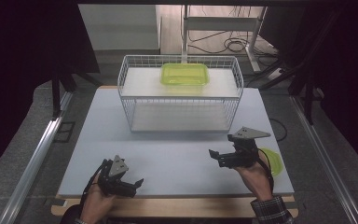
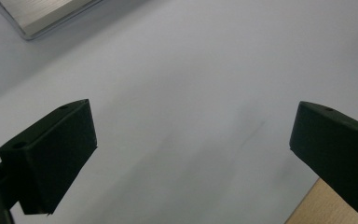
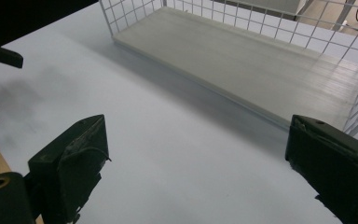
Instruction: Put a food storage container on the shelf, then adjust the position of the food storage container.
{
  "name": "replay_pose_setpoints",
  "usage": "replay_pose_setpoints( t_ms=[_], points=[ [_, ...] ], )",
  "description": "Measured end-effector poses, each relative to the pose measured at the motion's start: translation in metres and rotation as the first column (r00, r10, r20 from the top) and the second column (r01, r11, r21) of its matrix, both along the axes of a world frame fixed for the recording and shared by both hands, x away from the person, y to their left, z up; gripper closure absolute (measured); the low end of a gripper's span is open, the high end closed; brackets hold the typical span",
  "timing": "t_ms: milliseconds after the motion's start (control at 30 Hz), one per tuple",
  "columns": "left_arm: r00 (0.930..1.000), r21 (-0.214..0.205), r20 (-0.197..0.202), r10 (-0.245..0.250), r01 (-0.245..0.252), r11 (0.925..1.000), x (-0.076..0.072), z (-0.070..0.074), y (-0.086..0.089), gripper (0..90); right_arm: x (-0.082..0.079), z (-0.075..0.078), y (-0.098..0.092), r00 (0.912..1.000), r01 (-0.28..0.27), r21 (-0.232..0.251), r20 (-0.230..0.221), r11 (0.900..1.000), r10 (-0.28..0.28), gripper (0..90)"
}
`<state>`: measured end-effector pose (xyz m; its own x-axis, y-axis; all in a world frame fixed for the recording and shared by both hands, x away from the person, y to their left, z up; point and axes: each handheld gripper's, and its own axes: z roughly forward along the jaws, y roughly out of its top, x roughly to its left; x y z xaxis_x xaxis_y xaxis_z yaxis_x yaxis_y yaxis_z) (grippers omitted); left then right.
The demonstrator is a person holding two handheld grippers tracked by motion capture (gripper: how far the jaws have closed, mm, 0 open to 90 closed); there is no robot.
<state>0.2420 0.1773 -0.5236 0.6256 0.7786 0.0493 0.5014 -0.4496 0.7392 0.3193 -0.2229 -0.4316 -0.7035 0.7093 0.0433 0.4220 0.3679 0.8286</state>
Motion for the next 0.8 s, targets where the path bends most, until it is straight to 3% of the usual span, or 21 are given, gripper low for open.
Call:
replay_pose_setpoints(
  t_ms=[133, 600, 800],
  points=[
    [1.0, -0.019, -0.009, -0.004, 0.003, 0.9998, 0.0, 0.0, 0.001, 0.0, -0.006, -0.008, 0.0, 0.9999, -0.012, -0.001, -0.002, 0.9999, 0.012, 6.0],
    [0.9998, 0.001, -0.003, -0.018, 0.018, 0.9998, 0.0, 0.0, -0.002, 0.0, -0.017, -0.035, -0.004, 0.9992, -0.004, -0.025, -0.039, 0.9997, 0.003, 5.7],
    [0.9997, 0.005, -0.004, -0.023, 0.024, 0.9997, 0.0, 0.0, -0.003, 0.0, -0.016, -0.038, -0.008, 0.9984, 0.026, -0.037, -0.049, 0.999, -0.028, 4.1]
  ],
)
